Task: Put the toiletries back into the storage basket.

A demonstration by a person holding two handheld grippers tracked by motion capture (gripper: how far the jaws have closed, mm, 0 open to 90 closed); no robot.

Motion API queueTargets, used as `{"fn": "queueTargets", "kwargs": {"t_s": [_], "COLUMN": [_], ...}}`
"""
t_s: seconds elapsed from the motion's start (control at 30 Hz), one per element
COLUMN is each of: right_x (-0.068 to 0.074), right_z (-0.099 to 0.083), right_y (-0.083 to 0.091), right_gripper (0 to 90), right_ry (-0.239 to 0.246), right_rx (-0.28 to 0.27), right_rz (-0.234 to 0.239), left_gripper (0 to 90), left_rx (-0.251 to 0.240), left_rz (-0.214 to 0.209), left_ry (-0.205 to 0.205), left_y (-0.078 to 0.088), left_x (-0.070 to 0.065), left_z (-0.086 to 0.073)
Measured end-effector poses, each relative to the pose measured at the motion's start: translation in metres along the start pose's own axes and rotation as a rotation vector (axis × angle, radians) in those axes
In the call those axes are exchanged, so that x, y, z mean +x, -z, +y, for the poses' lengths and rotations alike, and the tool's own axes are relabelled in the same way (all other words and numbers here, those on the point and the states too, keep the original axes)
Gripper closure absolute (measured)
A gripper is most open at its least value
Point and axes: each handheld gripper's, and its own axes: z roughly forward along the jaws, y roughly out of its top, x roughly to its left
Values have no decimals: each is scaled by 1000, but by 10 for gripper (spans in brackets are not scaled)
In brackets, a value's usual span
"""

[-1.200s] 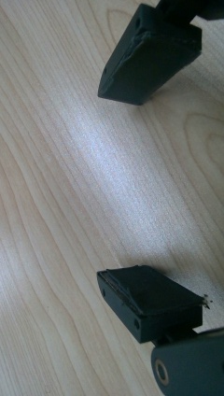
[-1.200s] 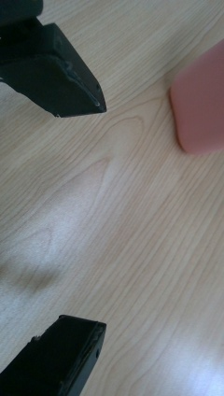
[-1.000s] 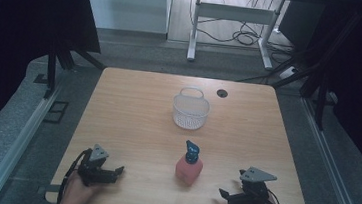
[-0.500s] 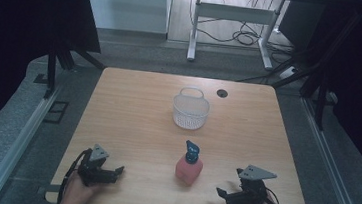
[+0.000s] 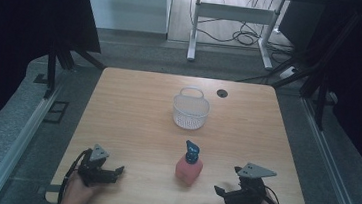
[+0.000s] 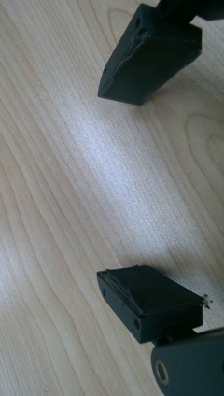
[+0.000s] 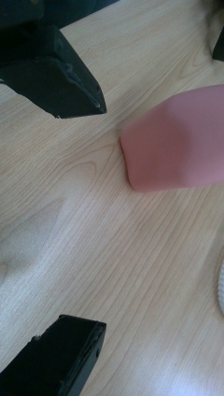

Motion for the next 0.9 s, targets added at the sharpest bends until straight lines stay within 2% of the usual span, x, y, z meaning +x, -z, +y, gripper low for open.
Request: {"fn": "queueTargets", "kwargs": {"t_s": [0.33,0.5,0.6,0.73,0.9], "right_x": [7,10,12,14,15], "right_z": [11,16,22,25,31], "right_y": [0,1,1,0,-2], "right_gripper": [0,27,37,47,100], "right_ry": [-5,8,20,29,30], "right_rx": [-18,-22,-25,-22,-23], "right_rz": [27,28,49,55,72], "left_gripper": [114,114,114,114,114], "left_rx": [1,1,1,1,1], "left_rz": [2,2,2,2,2], "left_ry": [2,2,2,2,2], "left_y": [0,0,0,0,0], "left_x": [0,0,0,0,0], "left_z": [0,0,0,0,0]}}
